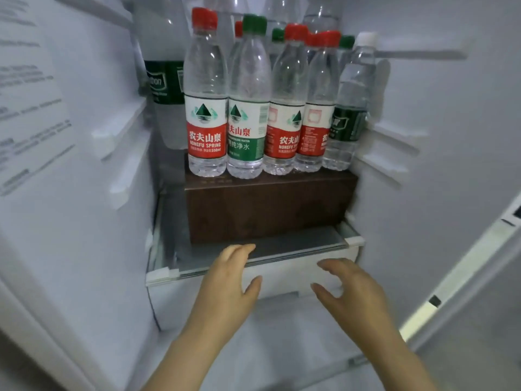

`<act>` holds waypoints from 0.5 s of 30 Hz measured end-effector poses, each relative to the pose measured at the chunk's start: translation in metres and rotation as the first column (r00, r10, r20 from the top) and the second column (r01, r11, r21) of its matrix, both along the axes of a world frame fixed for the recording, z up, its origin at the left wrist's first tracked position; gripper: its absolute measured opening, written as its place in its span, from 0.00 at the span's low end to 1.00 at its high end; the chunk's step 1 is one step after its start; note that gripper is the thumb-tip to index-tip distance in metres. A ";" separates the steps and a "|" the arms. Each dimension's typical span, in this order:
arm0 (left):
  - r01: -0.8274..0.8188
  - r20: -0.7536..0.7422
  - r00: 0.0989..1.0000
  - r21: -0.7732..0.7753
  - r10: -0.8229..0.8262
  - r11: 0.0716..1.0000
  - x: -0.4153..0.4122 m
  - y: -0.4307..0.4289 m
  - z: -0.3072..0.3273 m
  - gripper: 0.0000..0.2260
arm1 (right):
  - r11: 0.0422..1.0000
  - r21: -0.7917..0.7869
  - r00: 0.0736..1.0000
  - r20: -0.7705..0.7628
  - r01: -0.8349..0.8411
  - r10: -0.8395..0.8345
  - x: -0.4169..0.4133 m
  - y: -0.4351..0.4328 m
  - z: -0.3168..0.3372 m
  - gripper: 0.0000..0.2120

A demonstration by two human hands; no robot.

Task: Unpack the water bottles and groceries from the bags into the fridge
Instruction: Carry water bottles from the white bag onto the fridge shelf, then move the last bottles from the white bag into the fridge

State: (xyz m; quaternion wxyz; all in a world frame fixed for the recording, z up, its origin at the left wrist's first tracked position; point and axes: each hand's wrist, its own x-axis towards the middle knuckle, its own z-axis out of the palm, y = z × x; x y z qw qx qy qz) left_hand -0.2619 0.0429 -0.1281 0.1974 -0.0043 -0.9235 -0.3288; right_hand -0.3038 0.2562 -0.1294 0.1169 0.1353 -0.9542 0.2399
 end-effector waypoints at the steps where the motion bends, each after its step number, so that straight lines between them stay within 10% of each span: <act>1: 0.019 0.008 1.000 -0.043 -0.018 0.999 0.001 0.003 -0.008 0.21 | 1.000 0.009 0.999 0.039 0.014 -0.014 0.007 0.006 -0.007 0.19; 15: 0.368 0.138 0.921 -0.012 -0.363 0.930 0.052 0.098 -0.060 0.21 | 0.955 0.039 0.923 0.249 0.294 -0.294 0.125 0.086 -0.069 0.19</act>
